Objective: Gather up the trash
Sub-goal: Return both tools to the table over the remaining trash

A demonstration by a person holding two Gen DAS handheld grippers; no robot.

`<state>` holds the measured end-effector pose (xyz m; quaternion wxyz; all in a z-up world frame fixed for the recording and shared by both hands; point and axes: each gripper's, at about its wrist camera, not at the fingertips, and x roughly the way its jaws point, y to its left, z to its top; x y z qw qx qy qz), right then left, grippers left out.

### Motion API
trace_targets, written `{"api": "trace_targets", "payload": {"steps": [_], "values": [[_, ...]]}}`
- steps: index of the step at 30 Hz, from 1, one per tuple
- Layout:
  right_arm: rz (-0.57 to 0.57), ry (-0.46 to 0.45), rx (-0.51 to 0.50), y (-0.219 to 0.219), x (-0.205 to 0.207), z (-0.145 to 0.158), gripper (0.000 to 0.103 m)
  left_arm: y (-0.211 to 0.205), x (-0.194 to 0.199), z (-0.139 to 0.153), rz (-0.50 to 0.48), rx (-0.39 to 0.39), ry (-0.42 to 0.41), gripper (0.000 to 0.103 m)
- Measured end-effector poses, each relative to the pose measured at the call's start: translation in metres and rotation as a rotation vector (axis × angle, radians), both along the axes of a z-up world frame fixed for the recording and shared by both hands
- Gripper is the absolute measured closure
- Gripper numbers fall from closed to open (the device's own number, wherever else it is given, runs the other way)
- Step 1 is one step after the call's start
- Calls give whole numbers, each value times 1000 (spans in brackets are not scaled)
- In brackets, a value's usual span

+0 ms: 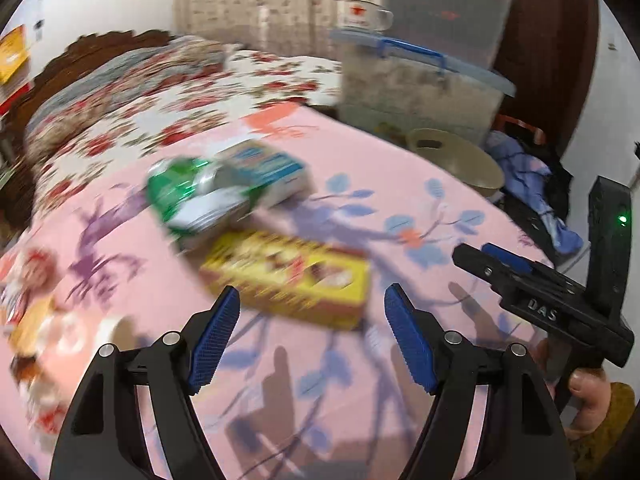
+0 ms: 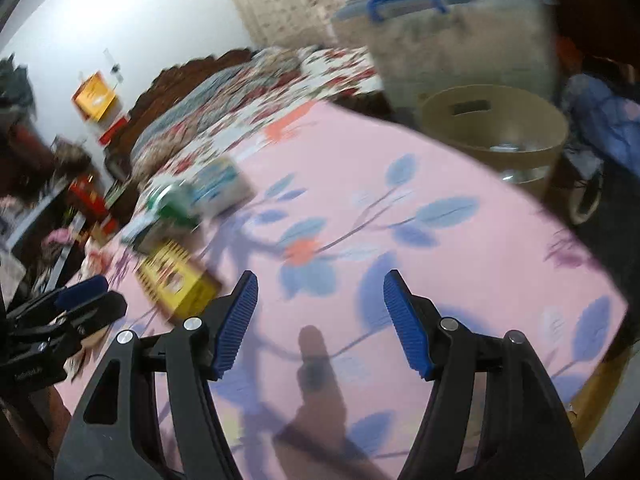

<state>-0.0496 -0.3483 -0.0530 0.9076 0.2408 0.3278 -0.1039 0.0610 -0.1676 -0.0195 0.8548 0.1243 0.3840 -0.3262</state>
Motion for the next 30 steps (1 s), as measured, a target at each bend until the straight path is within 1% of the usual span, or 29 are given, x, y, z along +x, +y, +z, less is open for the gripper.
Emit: {"api": "trace_targets", "payload": {"steps": [3, 7, 13, 23, 30], "values": [[46, 16, -8, 23, 7, -2, 36, 28, 3, -5, 62, -4, 9, 32], [103, 40, -22, 54, 14, -4, 36, 52, 7, -12, 120, 2, 24, 32], [157, 67, -39, 76, 25, -5, 36, 84, 8, -18, 183, -15, 36, 29], [217, 93, -78, 107, 34, -4, 36, 106, 6, -25, 211, -46, 52, 29], [227, 96, -92, 115, 32, 0, 36, 112, 4, -21, 201, -77, 47, 29]]}}
